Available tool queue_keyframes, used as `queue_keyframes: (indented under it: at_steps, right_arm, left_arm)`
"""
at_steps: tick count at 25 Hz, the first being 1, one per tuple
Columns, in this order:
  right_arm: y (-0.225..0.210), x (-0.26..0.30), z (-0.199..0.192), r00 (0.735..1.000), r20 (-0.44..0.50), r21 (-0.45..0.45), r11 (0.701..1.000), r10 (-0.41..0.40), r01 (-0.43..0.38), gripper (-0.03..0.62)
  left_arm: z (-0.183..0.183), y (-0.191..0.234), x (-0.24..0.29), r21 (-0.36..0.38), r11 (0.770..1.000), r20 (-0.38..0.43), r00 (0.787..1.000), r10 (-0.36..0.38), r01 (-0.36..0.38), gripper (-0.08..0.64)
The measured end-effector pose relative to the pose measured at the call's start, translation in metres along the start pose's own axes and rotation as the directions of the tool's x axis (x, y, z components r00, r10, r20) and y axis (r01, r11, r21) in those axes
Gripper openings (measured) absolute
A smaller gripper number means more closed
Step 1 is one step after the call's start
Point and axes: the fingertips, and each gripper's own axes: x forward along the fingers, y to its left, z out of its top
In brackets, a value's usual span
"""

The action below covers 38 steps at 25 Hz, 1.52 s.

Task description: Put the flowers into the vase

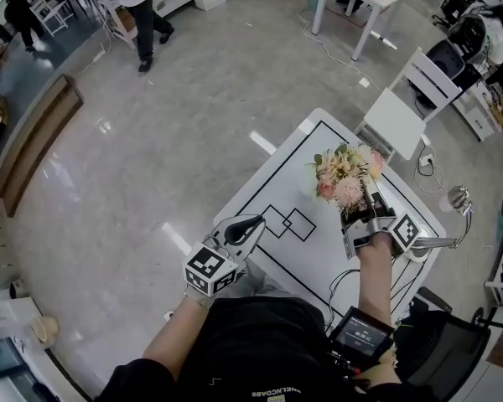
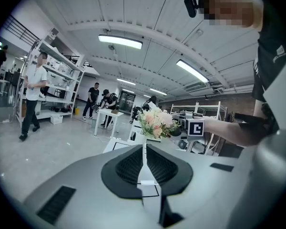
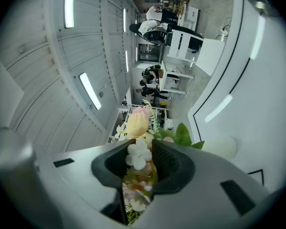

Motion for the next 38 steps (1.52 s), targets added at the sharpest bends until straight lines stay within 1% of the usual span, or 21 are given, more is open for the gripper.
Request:
queue_keyframes:
  at_steps: [2,5,9,17,23,29,33,38]
  right_arm:
    - [0.000,0.002,0.000,1.000,-0.004,-0.002,1.000,0.010,-0.010,0.109]
    - [0.002,0.005,-0.002,1.000,-0.009,-0.007,1.000,0.021,-0.021,0.178]
    - [0.005,0.005,-0.002,1.000,-0.007,-0.020,0.999,0.028,-0.028,0.255]
    - [0.014,0.004,0.001,0.997,0.013,-0.032,0.996,0.082,-0.081,0.362]
    - [0.016,0.003,0.003,0.995,0.037,-0.044,0.995,0.090,-0.089,0.443]
    - [0.017,-0.006,0.007,0.994,0.056,-0.043,0.995,0.096,-0.094,0.483]
    - [0.022,-0.013,0.007,0.993,0.055,-0.059,0.993,0.108,-0.104,0.486]
    - [0.030,-0.024,0.003,0.991,0.029,-0.100,0.987,0.133,-0.129,0.486]
  left_arm:
    - [-0.001,0.000,0.000,-0.002,1.000,0.000,1.000,0.007,-0.007,0.006]
    - [-0.002,0.001,-0.002,-0.003,1.000,0.000,1.000,0.015,-0.015,0.006]
    - [-0.003,-0.001,-0.004,-0.003,1.000,0.001,1.000,0.022,-0.022,0.006]
    - [-0.002,-0.001,-0.013,0.000,0.999,0.006,0.999,0.038,-0.038,0.006]
    - [-0.003,-0.001,-0.017,0.001,0.999,0.011,0.999,0.047,-0.047,0.006]
    - [-0.002,-0.006,-0.018,0.007,0.999,0.014,0.999,0.046,-0.046,0.006]
    - [0.002,-0.010,-0.018,0.014,0.999,0.018,0.999,0.040,-0.041,0.006]
    - [0.005,-0.014,-0.017,0.023,0.999,0.021,0.999,0.031,-0.032,0.006]
